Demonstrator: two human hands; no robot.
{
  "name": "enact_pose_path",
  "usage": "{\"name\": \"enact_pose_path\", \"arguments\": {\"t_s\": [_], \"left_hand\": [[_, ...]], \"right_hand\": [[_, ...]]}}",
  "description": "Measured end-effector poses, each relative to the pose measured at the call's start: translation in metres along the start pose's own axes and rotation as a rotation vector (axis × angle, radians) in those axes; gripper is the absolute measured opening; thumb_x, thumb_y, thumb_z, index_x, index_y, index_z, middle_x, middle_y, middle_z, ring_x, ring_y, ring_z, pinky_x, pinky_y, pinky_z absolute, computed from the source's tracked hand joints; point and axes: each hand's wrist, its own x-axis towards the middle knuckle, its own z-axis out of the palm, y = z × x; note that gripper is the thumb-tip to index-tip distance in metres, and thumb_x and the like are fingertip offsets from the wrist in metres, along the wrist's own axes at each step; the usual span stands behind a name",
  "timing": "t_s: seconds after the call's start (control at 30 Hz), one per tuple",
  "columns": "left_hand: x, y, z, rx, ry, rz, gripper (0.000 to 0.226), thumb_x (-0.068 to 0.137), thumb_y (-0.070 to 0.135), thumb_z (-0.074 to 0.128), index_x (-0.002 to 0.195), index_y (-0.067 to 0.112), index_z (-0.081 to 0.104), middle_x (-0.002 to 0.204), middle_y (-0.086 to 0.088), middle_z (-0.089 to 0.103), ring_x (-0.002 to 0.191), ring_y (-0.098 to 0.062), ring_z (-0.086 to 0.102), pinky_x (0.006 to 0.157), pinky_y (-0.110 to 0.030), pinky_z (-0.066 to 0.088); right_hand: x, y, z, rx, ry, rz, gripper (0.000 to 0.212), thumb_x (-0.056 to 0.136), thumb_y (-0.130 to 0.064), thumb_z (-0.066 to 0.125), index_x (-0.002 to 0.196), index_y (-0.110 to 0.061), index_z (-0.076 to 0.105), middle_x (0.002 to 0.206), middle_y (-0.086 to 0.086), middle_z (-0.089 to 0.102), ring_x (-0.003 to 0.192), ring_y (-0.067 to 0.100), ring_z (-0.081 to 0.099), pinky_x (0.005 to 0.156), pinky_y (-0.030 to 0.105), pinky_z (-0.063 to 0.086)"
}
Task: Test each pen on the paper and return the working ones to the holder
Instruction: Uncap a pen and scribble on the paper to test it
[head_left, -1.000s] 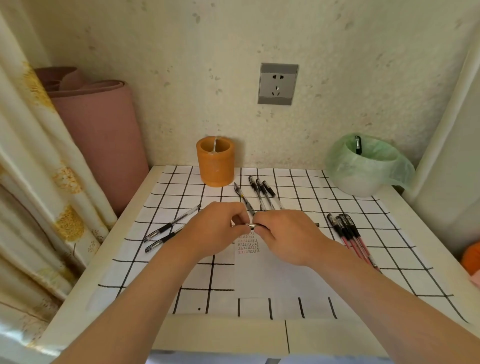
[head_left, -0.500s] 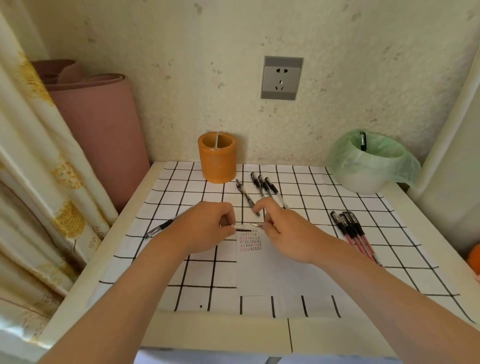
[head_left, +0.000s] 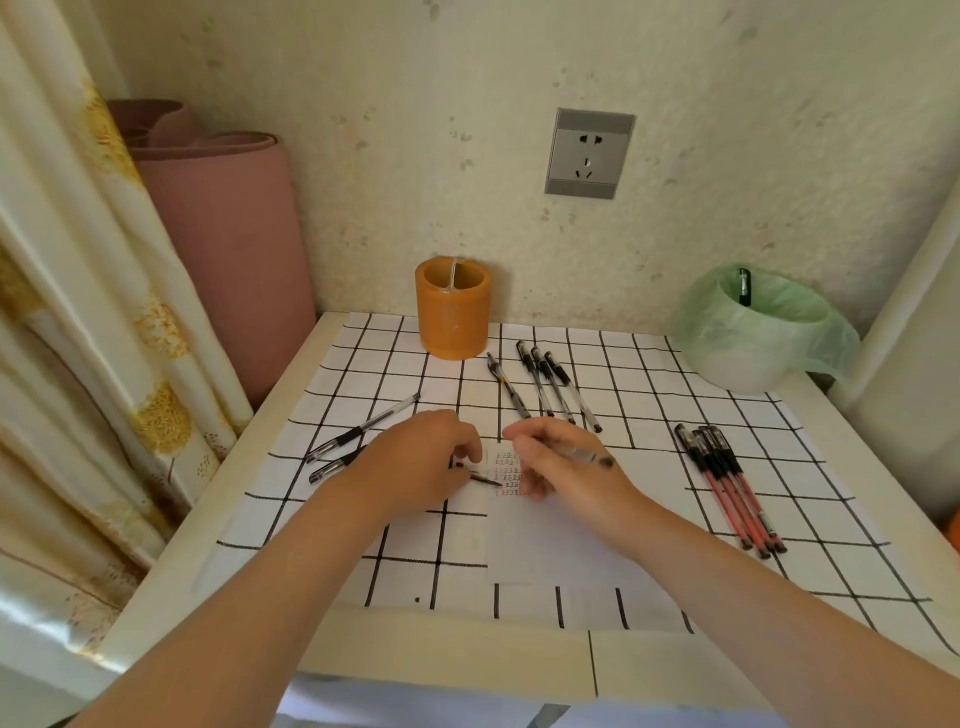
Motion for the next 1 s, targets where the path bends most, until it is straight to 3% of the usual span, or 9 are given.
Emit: {"name": "enact_pose_path", "arguments": {"t_s": [0.13, 0.3, 0.4, 0.47, 0.57, 0.7, 0.83, 1.0], "left_hand": [[-0.001, -0.007, 0.003, -0.023, 0.058, -0.051, 0.011, 0.091, 0.029, 0.064, 0.102, 0.030, 0.067, 0.097, 0.012, 0.061, 0.088, -0.007, 0.057, 0.079, -0.027, 0.052], [-0.002, -0.008, 0.009, -0.106, 0.068, 0.027, 0.019, 0.090, 0.032, 0.065, 0.109, 0.031, 0.063, 0.101, 0.012, 0.057, 0.093, -0.007, 0.052, 0.081, -0.028, 0.050], [-0.003, -0.004, 0.012, -0.093, 0.024, 0.070, 0.033, 0.086, 0.045, 0.067, 0.116, 0.035, 0.059, 0.109, 0.014, 0.054, 0.104, -0.006, 0.045, 0.087, -0.031, 0.047], [-0.003, -0.002, 0.013, -0.072, -0.019, 0.069, 0.050, 0.080, 0.054, 0.069, 0.124, 0.034, 0.055, 0.114, 0.013, 0.051, 0.109, -0.006, 0.040, 0.089, -0.030, 0.045], [-0.004, -0.001, 0.014, -0.032, -0.041, 0.077, 0.064, 0.076, 0.059, 0.070, 0.132, 0.034, 0.050, 0.118, 0.014, 0.046, 0.112, -0.006, 0.036, 0.090, -0.029, 0.043], [-0.004, -0.001, 0.015, -0.030, -0.039, 0.075, 0.067, 0.076, 0.059, 0.071, 0.134, 0.032, 0.050, 0.119, 0.013, 0.045, 0.114, -0.007, 0.035, 0.090, -0.029, 0.043], [-0.003, 0.000, 0.016, -0.041, -0.040, 0.061, 0.069, 0.076, 0.058, 0.071, 0.135, 0.031, 0.050, 0.121, 0.012, 0.045, 0.117, -0.009, 0.035, 0.093, -0.032, 0.044], [-0.001, 0.001, 0.015, -0.038, -0.051, 0.050, 0.069, 0.076, 0.057, 0.073, 0.135, 0.030, 0.050, 0.122, 0.011, 0.045, 0.119, -0.010, 0.035, 0.094, -0.033, 0.044]], "right_hand": [[0.002, 0.005, 0.004, 0.031, 0.088, 0.033, 0.025, 0.097, -0.003, 0.046, 0.100, -0.016, 0.067, 0.071, 0.008, 0.063, 0.067, 0.022, 0.062, 0.058, 0.036, 0.040], [0.004, 0.009, 0.008, 0.012, 0.116, 0.071, 0.017, 0.086, 0.005, 0.062, 0.092, -0.011, 0.065, 0.080, 0.010, 0.073, 0.069, 0.015, 0.066, 0.054, 0.026, 0.047], [0.003, 0.010, 0.010, -0.014, 0.140, 0.041, 0.009, 0.083, 0.005, 0.063, 0.087, -0.003, 0.062, 0.073, 0.017, 0.071, 0.057, 0.011, 0.062, 0.052, 0.019, 0.045], [0.003, 0.011, 0.009, -0.035, 0.149, 0.004, 0.006, 0.084, 0.005, 0.061, 0.081, 0.001, 0.058, 0.064, 0.016, 0.066, 0.053, 0.015, 0.058, 0.054, 0.024, 0.047], [0.003, 0.013, 0.010, -0.082, 0.136, -0.028, 0.012, 0.083, 0.006, 0.062, 0.076, -0.002, 0.057, 0.060, 0.008, 0.062, 0.053, 0.018, 0.054, 0.054, 0.033, 0.045], [0.002, 0.018, 0.009, -0.184, 0.038, -0.115, 0.017, 0.078, 0.006, 0.070, 0.075, -0.007, 0.059, 0.068, 0.010, 0.065, 0.058, 0.014, 0.057, 0.052, 0.030, 0.045], [0.003, 0.023, 0.009, -0.339, -0.016, -0.180, 0.017, 0.073, -0.006, 0.071, 0.069, -0.017, 0.060, 0.071, 0.004, 0.067, 0.062, 0.020, 0.062, 0.052, 0.029, 0.048], [0.003, 0.022, 0.009, -0.343, -0.031, -0.196, 0.027, 0.075, -0.001, 0.070, 0.064, -0.021, 0.056, 0.066, -0.002, 0.062, 0.058, 0.008, 0.054, 0.051, 0.023, 0.042]]}}
